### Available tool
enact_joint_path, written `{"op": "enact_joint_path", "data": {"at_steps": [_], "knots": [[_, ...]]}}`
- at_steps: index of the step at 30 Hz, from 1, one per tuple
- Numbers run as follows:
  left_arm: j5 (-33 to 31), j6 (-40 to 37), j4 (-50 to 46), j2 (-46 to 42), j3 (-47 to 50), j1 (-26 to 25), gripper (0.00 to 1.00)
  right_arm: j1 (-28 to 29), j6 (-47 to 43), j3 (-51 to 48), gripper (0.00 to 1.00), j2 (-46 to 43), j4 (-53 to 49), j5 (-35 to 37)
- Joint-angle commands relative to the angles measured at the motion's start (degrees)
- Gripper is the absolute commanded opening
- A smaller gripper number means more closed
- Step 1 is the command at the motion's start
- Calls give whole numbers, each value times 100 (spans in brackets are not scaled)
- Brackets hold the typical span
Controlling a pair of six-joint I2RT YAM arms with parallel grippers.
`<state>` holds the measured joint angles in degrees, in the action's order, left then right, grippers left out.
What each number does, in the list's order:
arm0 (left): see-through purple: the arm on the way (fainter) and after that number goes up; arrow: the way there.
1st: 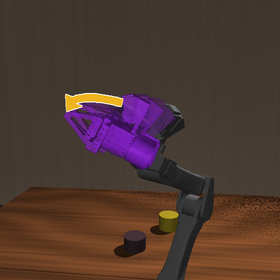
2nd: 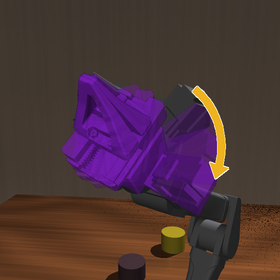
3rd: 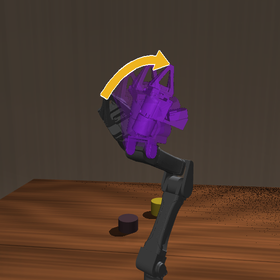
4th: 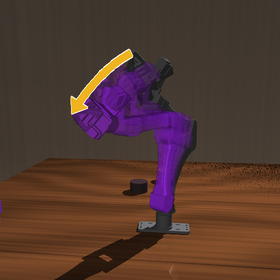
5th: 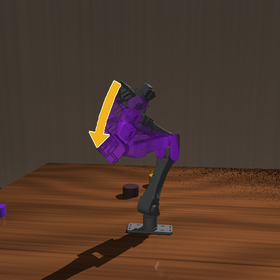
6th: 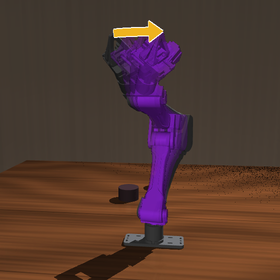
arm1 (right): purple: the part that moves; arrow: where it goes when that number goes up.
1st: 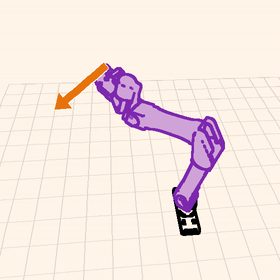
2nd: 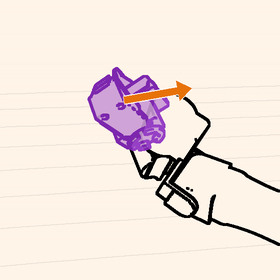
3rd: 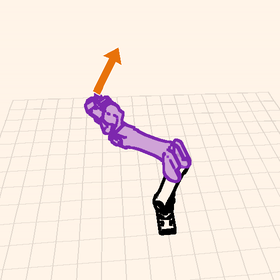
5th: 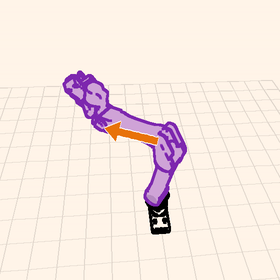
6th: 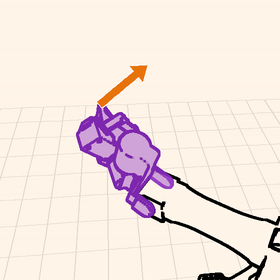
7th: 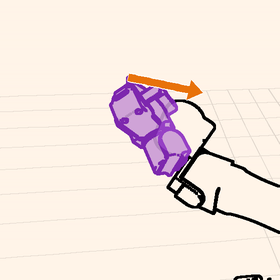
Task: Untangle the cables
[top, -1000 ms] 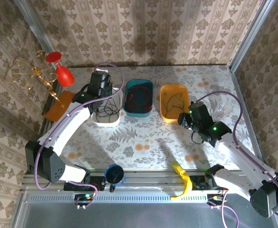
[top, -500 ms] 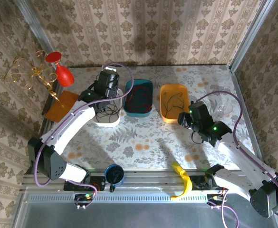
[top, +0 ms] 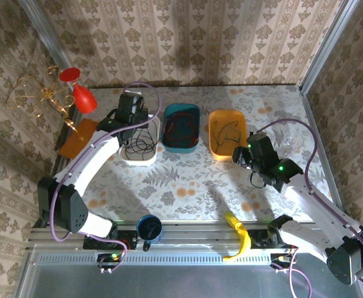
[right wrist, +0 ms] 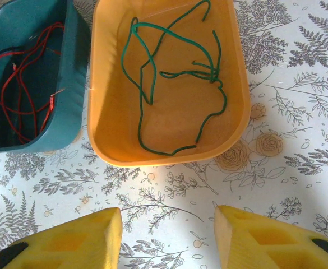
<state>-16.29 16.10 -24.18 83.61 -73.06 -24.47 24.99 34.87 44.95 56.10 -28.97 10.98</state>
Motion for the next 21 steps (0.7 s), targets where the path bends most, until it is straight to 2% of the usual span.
{"op": "enact_joint_path", "data": {"at_steps": [1,9,15,21], "knots": [[267,175,139,288,99,299,0,-21,-7,108,49,-55,-144,176],[631,-69,360,1261,-270,645,0,-21,11,145,49,50,-142,175],[918,-121,371,2066,-695,542,0,-21,-7,136,49,59,-139,215],[862,81,38,2539,-982,355,0,-21,4,104,49,42,-286,262]]}}
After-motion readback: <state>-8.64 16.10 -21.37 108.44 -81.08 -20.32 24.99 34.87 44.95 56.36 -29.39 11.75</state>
